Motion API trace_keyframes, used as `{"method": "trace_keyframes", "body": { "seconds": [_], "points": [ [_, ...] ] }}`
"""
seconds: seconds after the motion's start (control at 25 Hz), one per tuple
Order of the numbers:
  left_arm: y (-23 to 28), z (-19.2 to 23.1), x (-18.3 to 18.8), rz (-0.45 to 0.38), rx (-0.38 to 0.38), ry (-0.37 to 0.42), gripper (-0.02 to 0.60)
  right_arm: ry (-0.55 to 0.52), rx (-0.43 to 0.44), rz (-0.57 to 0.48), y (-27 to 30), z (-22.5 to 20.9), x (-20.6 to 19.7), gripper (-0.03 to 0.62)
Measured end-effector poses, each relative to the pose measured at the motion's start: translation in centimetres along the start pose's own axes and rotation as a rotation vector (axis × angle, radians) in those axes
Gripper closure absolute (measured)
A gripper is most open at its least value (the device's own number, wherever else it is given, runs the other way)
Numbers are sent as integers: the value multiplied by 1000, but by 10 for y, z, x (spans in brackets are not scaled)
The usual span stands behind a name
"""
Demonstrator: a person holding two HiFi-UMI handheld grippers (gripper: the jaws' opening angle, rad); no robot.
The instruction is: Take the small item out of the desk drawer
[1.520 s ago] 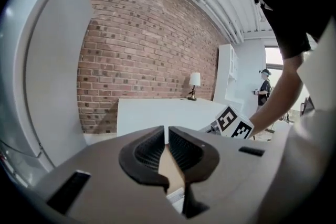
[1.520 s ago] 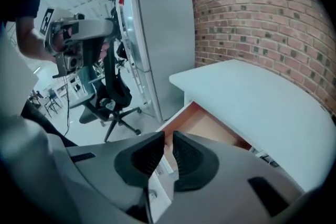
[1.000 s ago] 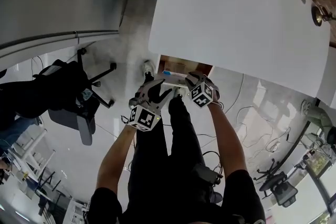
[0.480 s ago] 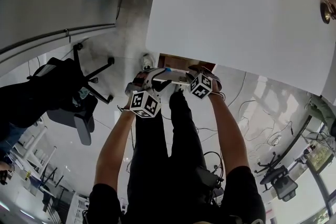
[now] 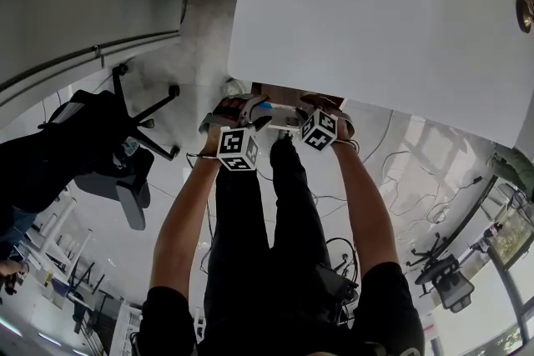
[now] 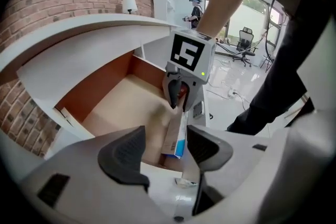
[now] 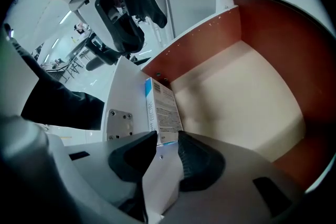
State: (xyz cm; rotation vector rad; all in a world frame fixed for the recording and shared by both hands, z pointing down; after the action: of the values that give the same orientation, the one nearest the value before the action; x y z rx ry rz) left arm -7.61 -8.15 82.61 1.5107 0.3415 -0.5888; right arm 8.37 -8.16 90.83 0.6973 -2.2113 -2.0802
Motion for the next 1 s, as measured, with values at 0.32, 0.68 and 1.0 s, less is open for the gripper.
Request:
{"method": "trace_keyframes", "body": {
  "seconds": [0.32, 0.68, 1.0],
  "points": [
    [29, 2, 2, 108, -49, 83, 296, 44, -17, -20, -5, -7, 0, 441],
    [53, 9, 9, 218, -42, 171, 298, 127, -37, -60, -9, -20, -2, 442],
    [85, 7, 13, 352, -95, 230, 298, 144, -46, -82, -14, -26, -2, 442]
  ]
}}
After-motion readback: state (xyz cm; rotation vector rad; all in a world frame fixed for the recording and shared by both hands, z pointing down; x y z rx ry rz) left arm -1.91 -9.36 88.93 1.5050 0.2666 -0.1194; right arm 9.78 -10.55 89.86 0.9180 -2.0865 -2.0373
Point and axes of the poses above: the fingertips, and each gripper's own axes: y forward along the fingers, z to its left, x out of its top, the point moved 9 cm from there along -y, backward along the fingers, and after that the axes turned 6 degrees about -x, right-handed, at the moved point
